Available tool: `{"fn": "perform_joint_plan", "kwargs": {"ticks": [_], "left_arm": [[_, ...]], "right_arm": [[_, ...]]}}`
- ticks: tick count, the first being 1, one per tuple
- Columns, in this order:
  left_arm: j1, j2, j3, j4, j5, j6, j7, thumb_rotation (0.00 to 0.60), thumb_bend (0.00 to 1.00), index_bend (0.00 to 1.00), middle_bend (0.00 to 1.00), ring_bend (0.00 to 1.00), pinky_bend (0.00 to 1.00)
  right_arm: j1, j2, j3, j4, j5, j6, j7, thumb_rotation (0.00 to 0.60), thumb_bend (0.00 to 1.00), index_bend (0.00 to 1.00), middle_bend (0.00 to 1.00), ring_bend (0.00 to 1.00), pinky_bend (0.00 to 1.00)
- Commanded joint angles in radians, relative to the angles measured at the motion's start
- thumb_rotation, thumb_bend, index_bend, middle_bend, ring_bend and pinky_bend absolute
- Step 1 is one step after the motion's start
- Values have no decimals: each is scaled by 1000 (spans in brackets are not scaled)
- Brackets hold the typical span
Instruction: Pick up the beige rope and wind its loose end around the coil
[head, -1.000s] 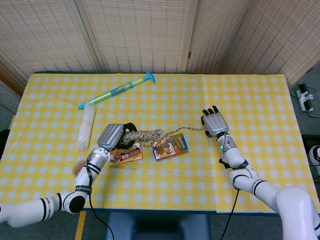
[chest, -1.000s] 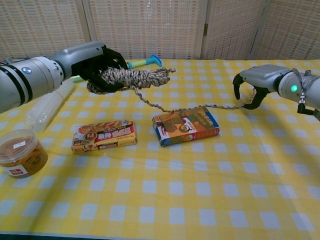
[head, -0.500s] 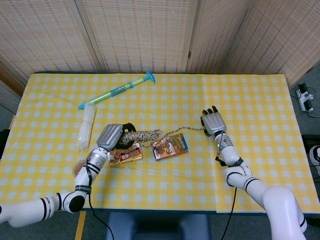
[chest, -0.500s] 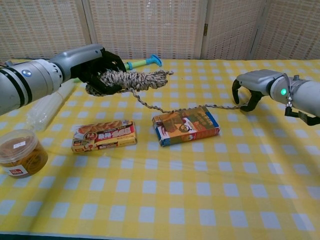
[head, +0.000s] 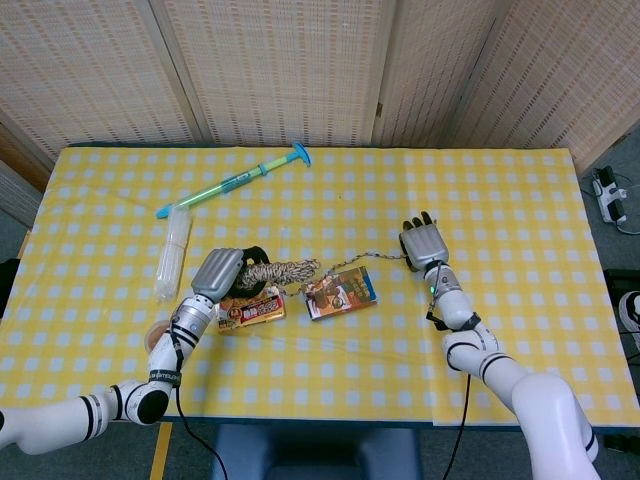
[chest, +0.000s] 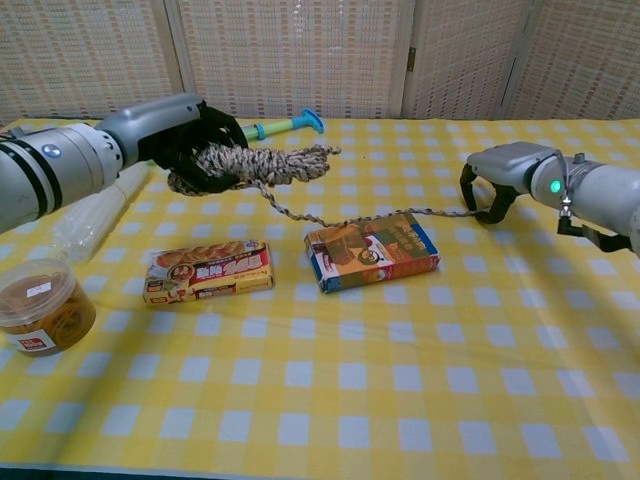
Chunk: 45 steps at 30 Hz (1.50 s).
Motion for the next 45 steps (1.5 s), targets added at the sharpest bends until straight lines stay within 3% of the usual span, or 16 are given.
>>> {"fn": "perform_joint_plan", "kwargs": {"ticks": [1, 14, 19, 25, 33, 45], "left_arm": [[0, -2, 0, 3, 1, -1, -3, 600, 585, 673, 649, 637, 723], [6, -4, -1, 10, 9, 2, -13, 600, 586, 673, 649, 637, 723], [14, 2, -11, 0, 11, 10, -38, 600, 587, 673, 649, 637, 723], [23, 17, -28, -35, 30, 15, -95, 600, 598, 677, 649, 637, 723], [23, 30, -13, -98, 69, 32, -70, 600, 601, 677, 649, 637, 723], [-31, -29, -21, -125, -7, 51, 119, 600, 601, 677, 649, 637, 723]], "right_arm": [[2, -4, 1, 7, -1, -2, 0, 600, 451, 545, 222, 141, 19], [10, -15, 7, 22, -5, -6, -4, 600, 499, 587, 248, 149, 20], [-2, 10, 16, -40, -22, 48, 27, 600, 516, 601, 258, 159, 19], [-46, 114, 42, -284, -63, 187, 108, 600, 530, 611, 283, 187, 19], [-72, 240, 105, -641, -46, 333, 47, 600, 556, 625, 334, 235, 20], [-27, 276, 187, -943, 59, 438, -99, 600, 576, 645, 447, 358, 97]]}}
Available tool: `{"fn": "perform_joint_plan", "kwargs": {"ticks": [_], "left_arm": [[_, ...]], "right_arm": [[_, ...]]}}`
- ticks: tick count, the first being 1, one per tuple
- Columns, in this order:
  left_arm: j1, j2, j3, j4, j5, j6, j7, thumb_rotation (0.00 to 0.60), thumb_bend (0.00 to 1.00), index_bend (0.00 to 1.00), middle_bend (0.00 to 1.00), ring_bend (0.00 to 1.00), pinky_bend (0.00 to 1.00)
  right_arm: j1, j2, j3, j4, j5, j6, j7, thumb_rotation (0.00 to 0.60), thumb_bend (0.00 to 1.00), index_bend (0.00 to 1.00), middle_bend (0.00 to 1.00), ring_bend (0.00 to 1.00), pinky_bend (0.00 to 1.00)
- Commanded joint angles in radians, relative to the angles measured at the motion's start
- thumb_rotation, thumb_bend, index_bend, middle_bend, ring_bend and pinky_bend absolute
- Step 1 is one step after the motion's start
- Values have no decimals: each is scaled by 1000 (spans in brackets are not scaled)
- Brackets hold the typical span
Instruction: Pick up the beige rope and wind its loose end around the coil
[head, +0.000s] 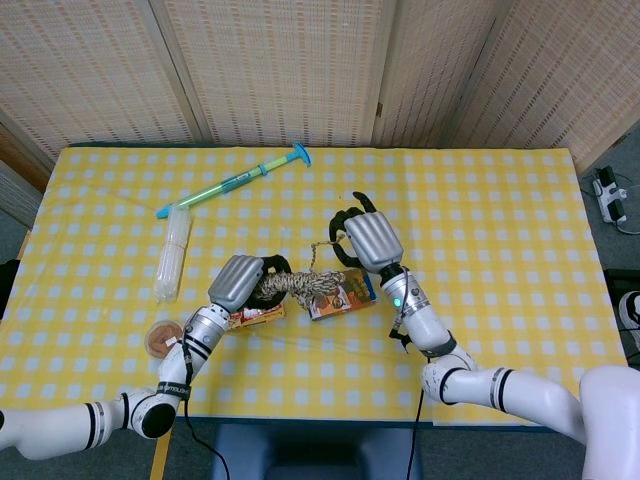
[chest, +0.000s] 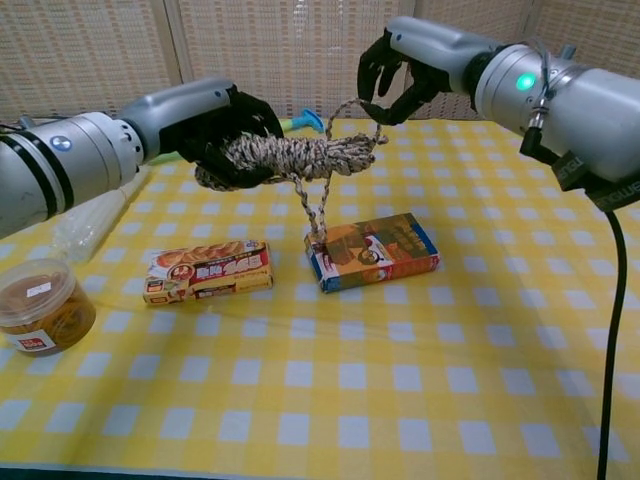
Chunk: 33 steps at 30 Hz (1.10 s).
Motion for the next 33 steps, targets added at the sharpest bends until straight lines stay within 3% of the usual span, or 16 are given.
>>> {"fn": "perform_joint_plan", "kwargs": {"ticks": [1, 18, 26, 33], "left_arm": [[-27, -33, -13, 5, -57, 8, 68, 600, 601, 677, 649, 637, 723], [-108, -135, -98, 48, -380, 36, 223, 600, 601, 678, 649, 646, 726], [-101, -150, -145, 85, -492, 43, 187, 600, 602, 678, 653, 652, 738], [-74, -131, -263, 99, -650, -22, 51, 600, 606, 678, 655, 658, 747]], "right_arm": [[13, 16, 24, -80, 27, 42, -33, 600, 575, 645, 449, 361, 105], [-38, 107, -19, -317, -63, 137, 29, 600, 587, 651, 455, 383, 137], [-70, 159, -45, -403, -130, 155, 93, 600, 599, 653, 465, 396, 144], [-124, 189, -116, -458, -244, 214, 114, 600, 600, 660, 472, 407, 144]]}}
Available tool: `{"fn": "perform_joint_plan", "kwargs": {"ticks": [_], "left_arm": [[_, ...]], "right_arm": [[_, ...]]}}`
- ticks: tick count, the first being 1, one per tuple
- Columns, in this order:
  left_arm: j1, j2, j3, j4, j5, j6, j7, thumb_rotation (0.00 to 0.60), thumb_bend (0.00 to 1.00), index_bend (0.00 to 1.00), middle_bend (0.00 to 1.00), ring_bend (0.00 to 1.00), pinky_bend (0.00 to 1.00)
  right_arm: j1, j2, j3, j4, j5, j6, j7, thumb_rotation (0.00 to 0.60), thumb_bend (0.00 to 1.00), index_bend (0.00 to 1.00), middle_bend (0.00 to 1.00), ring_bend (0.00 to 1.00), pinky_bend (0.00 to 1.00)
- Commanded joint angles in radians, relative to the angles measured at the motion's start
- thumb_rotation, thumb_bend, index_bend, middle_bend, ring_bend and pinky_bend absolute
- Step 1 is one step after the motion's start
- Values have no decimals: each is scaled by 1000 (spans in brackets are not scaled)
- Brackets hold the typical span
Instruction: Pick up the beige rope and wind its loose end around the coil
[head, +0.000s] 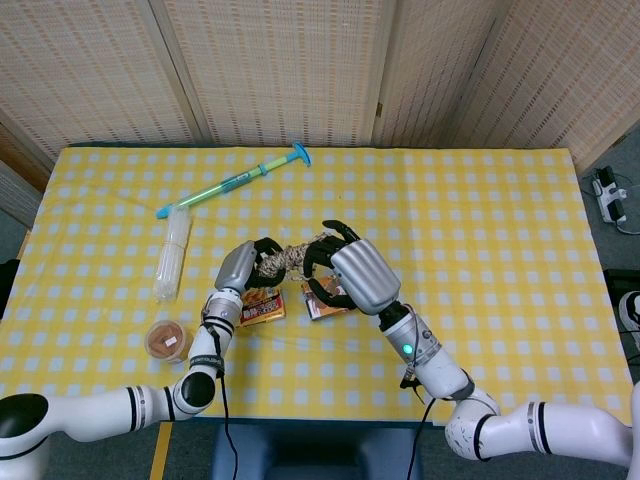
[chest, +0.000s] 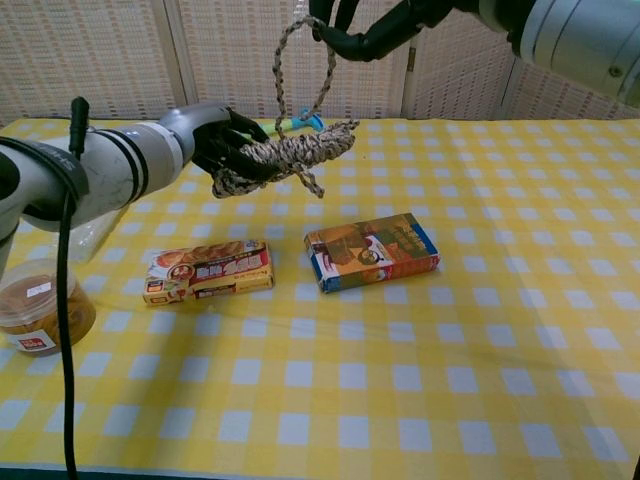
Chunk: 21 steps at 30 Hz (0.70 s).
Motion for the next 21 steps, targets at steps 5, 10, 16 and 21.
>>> {"fn": "perform_joint_plan", "kwargs": {"ticks": [5, 10, 16, 21], "left_arm": [[65, 78, -111, -10, -105, -100, -172, 600, 610, 678, 655, 658, 747], [107, 135, -141, -26, -99, -158, -262, 600, 613, 678, 655, 656, 747], [163, 215, -186, -92, -75, -238, -386, 600, 616, 678, 655, 653, 747], [205, 274, -207, -160, -23, -295, -473, 600, 617, 678, 655, 649, 747]], "right_arm": [[-108, 59, -105, -11, -101, 81, 81, 600, 601, 669, 481, 420, 144], [-164, 86, -168, 33, -120, 89, 138, 600, 607, 675, 490, 430, 144], [-177, 85, -191, 89, -78, 33, 165, 600, 611, 676, 490, 434, 144], [-172, 60, -178, 141, -22, -13, 177, 600, 612, 677, 490, 436, 144]]}}
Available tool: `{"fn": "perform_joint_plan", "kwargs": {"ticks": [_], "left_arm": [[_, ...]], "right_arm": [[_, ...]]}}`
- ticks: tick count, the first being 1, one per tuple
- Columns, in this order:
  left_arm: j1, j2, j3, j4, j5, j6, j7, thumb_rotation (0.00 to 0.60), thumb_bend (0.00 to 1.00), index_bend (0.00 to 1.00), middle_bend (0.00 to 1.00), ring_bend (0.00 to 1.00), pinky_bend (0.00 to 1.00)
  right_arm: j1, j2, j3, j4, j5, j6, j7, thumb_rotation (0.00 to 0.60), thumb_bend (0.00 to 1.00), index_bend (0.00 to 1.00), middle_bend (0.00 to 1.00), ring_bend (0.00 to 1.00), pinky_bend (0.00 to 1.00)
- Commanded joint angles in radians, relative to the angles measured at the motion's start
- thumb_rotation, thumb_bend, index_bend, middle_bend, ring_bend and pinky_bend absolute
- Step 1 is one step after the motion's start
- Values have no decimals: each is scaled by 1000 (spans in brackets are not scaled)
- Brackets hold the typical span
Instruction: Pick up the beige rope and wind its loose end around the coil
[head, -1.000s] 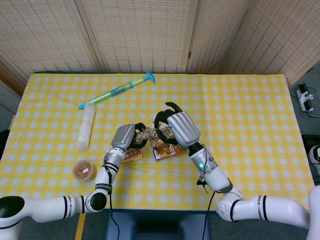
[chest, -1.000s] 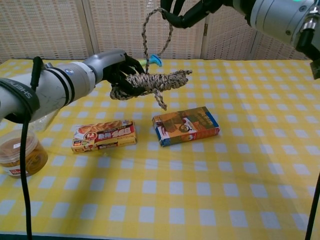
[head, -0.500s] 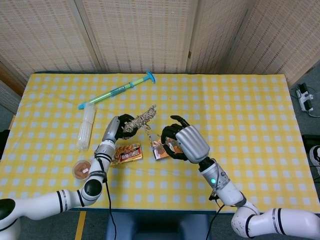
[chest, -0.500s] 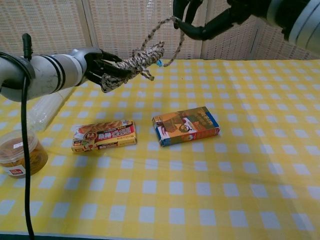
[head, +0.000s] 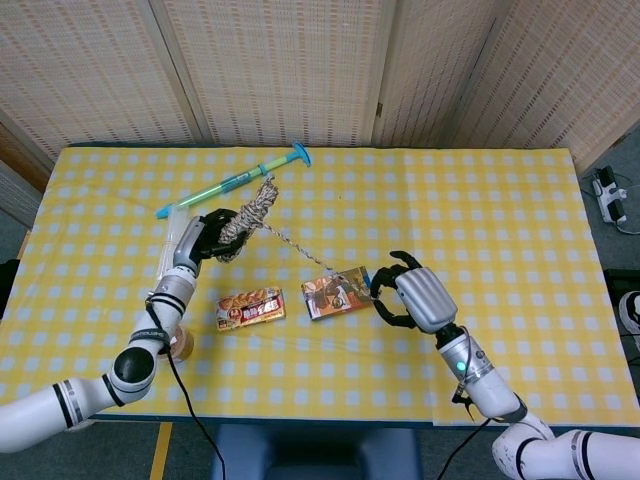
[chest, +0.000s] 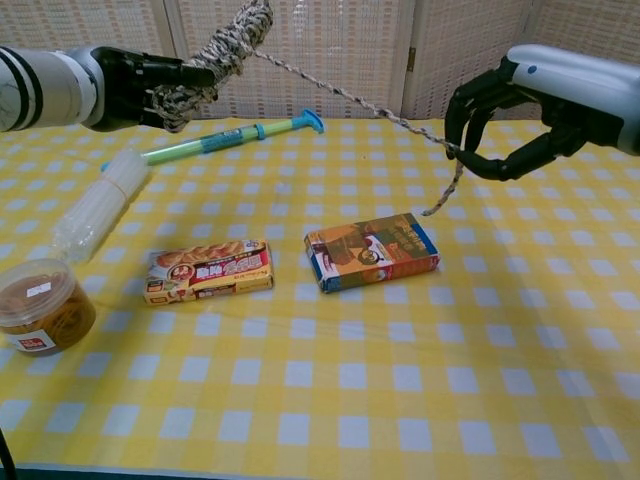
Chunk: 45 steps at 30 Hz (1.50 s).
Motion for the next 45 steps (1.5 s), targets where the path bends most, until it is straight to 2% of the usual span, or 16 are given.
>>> {"fn": "perform_joint_plan", "kwargs": {"ticks": [1, 9, 14, 21, 27, 32, 35, 39, 41, 45], "left_arm": [[36, 44, -12, -54, 61, -39, -52, 600, 617, 678, 655, 648, 747], [82, 80, 10, -140, 271, -131, -151, 600, 617, 678, 655, 646, 747], [99, 78, 16, -155, 401, -177, -225, 600, 617, 677, 655, 640, 747], [104, 75, 60, -151, 598, -197, -281, 600, 617, 677, 654, 637, 747], [93, 61, 108, -121, 772, -197, -341, 600, 617, 693, 655, 638, 747], [69, 53, 177, -73, 911, -149, -344, 600, 617, 694, 655, 638, 747], [52, 47, 211, -42, 954, -114, -311, 600, 616, 694, 655, 637, 747], [28, 36, 256, -2, 976, -57, -204, 600, 617, 697, 655, 637, 747], [19, 29, 270, 4, 959, -40, -146, 600, 617, 699, 655, 637, 747], [-7, 17, 286, -8, 847, -32, -20, 600, 617, 699, 655, 637, 747]], "right_arm": [[8, -17, 14, 27, 42, -37, 13, 600, 612, 677, 490, 436, 144], [68, -62, 120, 58, 179, -116, 37, 600, 617, 678, 492, 453, 164], [116, -107, 182, 82, 264, -135, 7, 600, 627, 677, 494, 454, 166], [170, -156, 271, 103, 375, -135, -1, 600, 639, 680, 498, 457, 177], [203, -168, 308, 93, 413, -131, -16, 600, 642, 683, 499, 461, 177], [210, -163, 322, 58, 407, -113, -16, 600, 642, 685, 505, 466, 209], [207, -156, 325, 41, 401, -105, -9, 600, 642, 686, 510, 470, 236], [206, -144, 320, 16, 389, -101, -10, 600, 642, 688, 513, 473, 257], [206, -140, 313, 4, 383, -100, -14, 600, 643, 689, 514, 474, 278], [207, -142, 291, -18, 366, -86, -41, 600, 642, 689, 517, 474, 300]]}}
